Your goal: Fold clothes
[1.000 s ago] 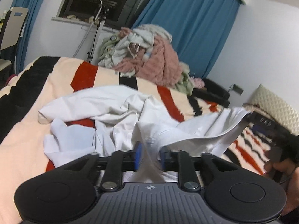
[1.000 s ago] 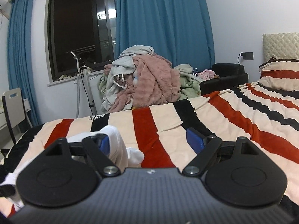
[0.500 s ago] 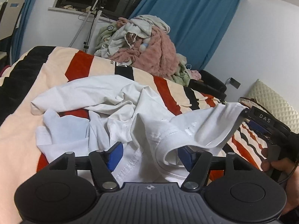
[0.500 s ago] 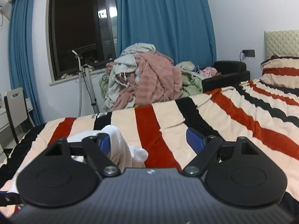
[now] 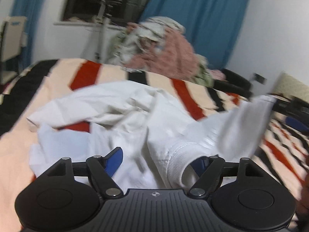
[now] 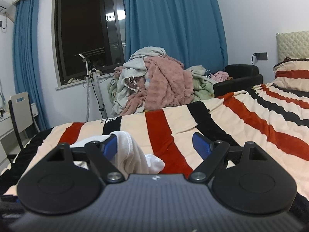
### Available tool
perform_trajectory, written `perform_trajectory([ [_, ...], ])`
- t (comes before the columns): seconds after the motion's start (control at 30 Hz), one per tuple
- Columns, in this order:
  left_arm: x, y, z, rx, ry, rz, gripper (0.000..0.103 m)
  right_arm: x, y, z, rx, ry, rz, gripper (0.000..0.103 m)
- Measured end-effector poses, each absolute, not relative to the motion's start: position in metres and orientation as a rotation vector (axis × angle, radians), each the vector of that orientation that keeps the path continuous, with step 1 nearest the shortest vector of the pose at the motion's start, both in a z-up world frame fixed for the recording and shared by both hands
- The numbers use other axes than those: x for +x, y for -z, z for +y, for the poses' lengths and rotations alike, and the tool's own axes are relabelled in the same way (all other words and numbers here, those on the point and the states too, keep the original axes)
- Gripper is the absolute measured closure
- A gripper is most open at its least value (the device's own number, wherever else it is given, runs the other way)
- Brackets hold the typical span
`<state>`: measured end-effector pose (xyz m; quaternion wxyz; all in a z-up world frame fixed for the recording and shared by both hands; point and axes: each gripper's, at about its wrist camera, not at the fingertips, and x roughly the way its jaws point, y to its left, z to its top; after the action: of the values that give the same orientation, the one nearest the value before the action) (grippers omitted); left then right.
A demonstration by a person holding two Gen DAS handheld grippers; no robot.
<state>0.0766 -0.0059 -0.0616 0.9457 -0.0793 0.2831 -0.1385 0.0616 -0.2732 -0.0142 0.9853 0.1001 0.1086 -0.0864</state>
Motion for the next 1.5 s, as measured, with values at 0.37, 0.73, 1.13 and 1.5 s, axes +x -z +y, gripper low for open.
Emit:
perform_trajectory([
  [0.37, 0.065, 0.059, 0.076, -0.474, -0.028, 0.517, 0.026, 0.071, 0.035, -0.279, 0.205, 0.218, 0.312, 0.021],
  [0.73, 0.032, 0.046, 0.076, -0.427, -0.02, 0.481, 0.023, 0.064, 0.052, -0.268, 0.161, 0.285, 0.364, 0.021],
  [1.13, -0.048, -0.073, 0.087, -0.439, 0.064, 0.17, 0.02, -0.02, -0.054, -0.292, 0.34, 0.221, 0.056, 0.02],
  [1.5, -0.109, -0.3, 0.098, -0.406, 0.112, -0.129, 0.015, -0.083, -0.272, -0.289, 0.307, 0.065, -0.176, 0.02],
])
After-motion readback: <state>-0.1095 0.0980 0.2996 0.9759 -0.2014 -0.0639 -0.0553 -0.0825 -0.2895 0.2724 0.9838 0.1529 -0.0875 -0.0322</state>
